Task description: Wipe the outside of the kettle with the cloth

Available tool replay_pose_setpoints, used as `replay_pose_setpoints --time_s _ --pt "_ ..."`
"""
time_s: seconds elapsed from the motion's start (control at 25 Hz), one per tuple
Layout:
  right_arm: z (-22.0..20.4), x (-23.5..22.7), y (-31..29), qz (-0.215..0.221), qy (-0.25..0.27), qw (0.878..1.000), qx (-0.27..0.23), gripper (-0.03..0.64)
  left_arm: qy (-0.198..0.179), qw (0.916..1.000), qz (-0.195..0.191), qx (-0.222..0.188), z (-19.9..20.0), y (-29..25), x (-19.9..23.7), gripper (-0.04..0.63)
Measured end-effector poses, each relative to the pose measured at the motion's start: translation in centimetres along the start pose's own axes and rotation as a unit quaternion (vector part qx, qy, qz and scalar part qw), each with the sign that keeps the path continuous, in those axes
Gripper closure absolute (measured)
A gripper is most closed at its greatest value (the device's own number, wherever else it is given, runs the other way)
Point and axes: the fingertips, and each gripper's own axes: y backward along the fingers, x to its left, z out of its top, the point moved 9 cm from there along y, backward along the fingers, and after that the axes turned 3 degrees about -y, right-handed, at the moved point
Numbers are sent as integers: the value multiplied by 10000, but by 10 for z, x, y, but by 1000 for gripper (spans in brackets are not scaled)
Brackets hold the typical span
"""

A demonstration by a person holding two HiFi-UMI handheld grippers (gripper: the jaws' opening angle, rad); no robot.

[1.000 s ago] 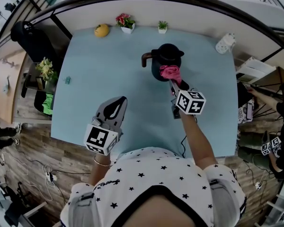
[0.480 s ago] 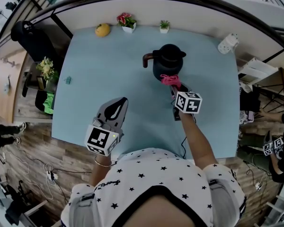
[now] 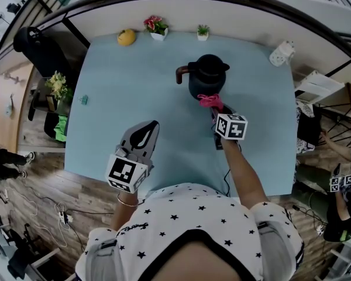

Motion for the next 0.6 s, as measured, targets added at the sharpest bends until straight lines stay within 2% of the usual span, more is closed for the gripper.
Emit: replay_pose_setpoints --time_s 0.16,0.28,0.4,0.48,0.6 --pt "2 1 14 73 6 9999 -113 520 -35 10000 -18 -15 3 0 -3 565" --pt "10 6 37 496 -44 9968 -630 518 -75 9999 -79 -39 4 -2 -7 566" --pt "31 7 62 968 -229 9845 -1445 518 -111 9998 -129 -59 6 -2 -11 566" --pt "51 6 73 1132 -339 9748 -1892 520 -121 9998 -145 -58 6 -2 -13 566" --pt "78 6 74 1198 -456 9675 -2182 520 -122 9998 -126 -68 7 0 -14 566"
